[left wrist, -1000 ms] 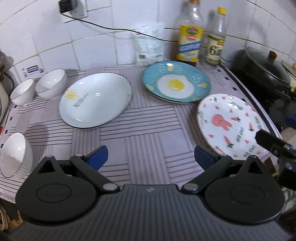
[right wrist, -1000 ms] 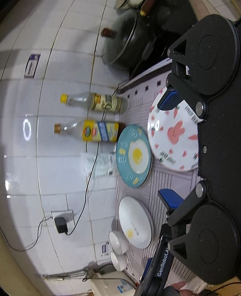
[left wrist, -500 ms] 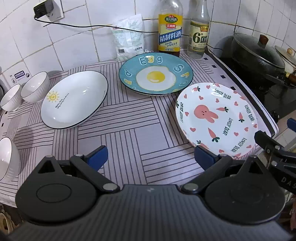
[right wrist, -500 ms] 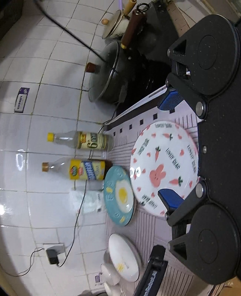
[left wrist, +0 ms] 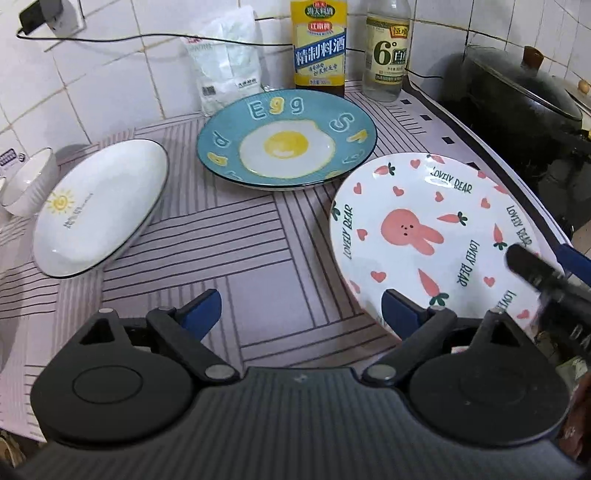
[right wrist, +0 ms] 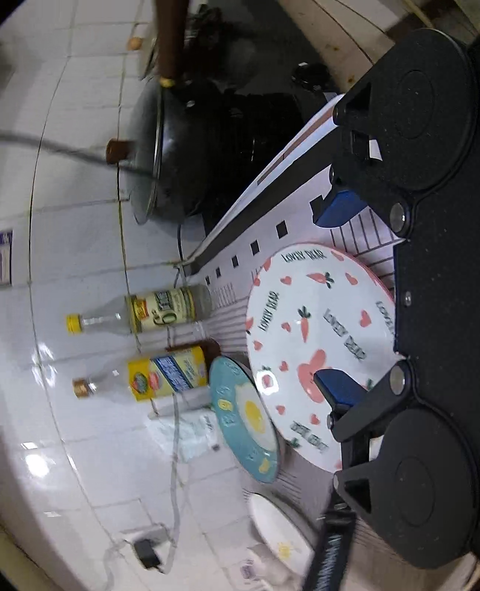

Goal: Organize plates and bowls
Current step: 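Move both grippers to the bunny plate and close them on its rim, then lift the bunny plate with both grippers and carry it over the sun plate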

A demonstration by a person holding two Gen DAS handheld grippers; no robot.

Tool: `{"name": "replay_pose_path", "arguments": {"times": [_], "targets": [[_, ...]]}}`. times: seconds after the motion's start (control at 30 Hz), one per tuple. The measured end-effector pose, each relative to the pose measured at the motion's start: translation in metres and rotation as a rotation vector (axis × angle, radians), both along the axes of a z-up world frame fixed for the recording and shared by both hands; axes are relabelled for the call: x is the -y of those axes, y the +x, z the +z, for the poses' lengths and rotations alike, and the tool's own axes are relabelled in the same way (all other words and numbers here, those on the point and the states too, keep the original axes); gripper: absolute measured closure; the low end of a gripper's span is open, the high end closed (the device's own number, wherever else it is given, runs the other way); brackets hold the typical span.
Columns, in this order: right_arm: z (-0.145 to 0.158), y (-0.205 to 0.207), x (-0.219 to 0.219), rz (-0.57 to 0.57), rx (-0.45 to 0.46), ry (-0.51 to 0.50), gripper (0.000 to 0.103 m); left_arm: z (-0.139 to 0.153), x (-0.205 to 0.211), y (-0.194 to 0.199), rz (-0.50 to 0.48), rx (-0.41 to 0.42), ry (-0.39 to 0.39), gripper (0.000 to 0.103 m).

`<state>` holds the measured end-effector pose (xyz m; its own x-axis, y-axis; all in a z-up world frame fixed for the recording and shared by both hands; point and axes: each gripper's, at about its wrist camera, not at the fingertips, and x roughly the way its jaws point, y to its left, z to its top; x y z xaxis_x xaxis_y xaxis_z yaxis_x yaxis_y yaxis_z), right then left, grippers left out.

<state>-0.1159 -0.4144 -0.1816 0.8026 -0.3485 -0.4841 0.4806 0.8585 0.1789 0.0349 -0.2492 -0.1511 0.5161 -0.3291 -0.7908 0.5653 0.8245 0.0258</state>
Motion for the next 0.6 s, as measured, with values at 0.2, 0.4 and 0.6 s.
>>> {"name": "replay_pose_path", "arguments": {"times": [0.2,0.4,0.6], "targets": [[-0.010,0.000,0.021,-0.091,0.041,0.107,0.017,-0.013,0.005,0.013,-0.008,-0.023,-0.011,0.009],[-0.012,0.007,0.024,-0.054,0.017,0.108,0.033,-0.017,0.008,0.022,-0.026,-0.061,-0.053,0.027],[-0.021,0.011,0.030,-0.068,0.024,0.149,0.064,-0.020,0.011,0.029,-0.050,-0.152,-0.133,0.057]]}}
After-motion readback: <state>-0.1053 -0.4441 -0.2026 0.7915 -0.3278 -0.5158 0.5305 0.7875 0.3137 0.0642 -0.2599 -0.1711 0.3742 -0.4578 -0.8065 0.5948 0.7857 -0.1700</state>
